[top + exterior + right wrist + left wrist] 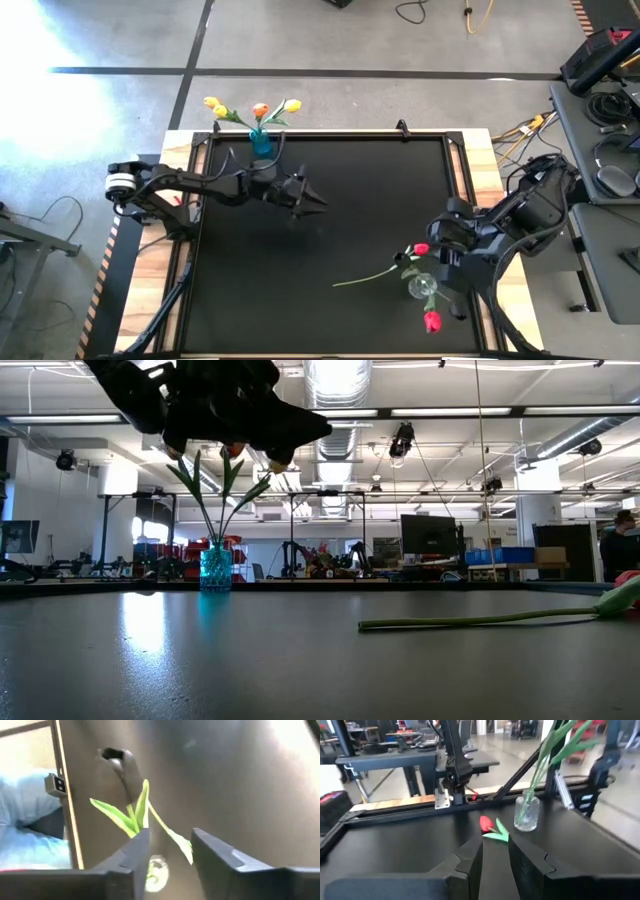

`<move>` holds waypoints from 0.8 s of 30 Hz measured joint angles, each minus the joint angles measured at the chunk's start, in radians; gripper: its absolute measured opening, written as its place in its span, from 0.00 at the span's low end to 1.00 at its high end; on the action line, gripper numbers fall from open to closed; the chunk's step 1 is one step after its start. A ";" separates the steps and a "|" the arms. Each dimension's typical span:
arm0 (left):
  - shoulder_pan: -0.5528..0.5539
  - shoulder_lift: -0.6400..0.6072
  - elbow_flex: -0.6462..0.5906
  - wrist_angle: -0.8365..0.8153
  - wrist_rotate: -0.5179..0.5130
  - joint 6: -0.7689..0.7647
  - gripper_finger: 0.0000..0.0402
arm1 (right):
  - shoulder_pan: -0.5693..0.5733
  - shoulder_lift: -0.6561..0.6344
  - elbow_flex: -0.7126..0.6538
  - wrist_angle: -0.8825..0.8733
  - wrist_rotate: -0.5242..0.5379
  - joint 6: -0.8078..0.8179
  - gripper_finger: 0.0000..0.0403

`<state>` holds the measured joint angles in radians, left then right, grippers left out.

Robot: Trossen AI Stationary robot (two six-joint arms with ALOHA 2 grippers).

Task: Sort flowers into vase by color
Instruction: Put the red flower into the transparent vase

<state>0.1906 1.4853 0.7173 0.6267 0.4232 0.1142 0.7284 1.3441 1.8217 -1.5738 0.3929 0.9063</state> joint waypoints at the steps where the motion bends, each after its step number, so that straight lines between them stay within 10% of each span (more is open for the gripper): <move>1: -0.009 0.000 0.007 -0.013 -0.021 0.017 0.20 | 0.000 0.000 -0.001 -0.007 -0.017 0.026 0.31; 7: -0.020 0.000 -0.004 0.021 -0.032 0.022 0.19 | 0.035 -0.012 -0.124 0.003 -0.117 0.106 0.05; 24: -0.019 0.000 -0.013 0.025 -0.024 0.000 0.19 | 0.291 -0.205 -0.632 0.015 -0.158 0.614 0.02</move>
<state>0.1719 1.4853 0.7044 0.6514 0.3995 0.1141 1.0198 1.1389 1.1893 -1.5593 0.2344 1.5201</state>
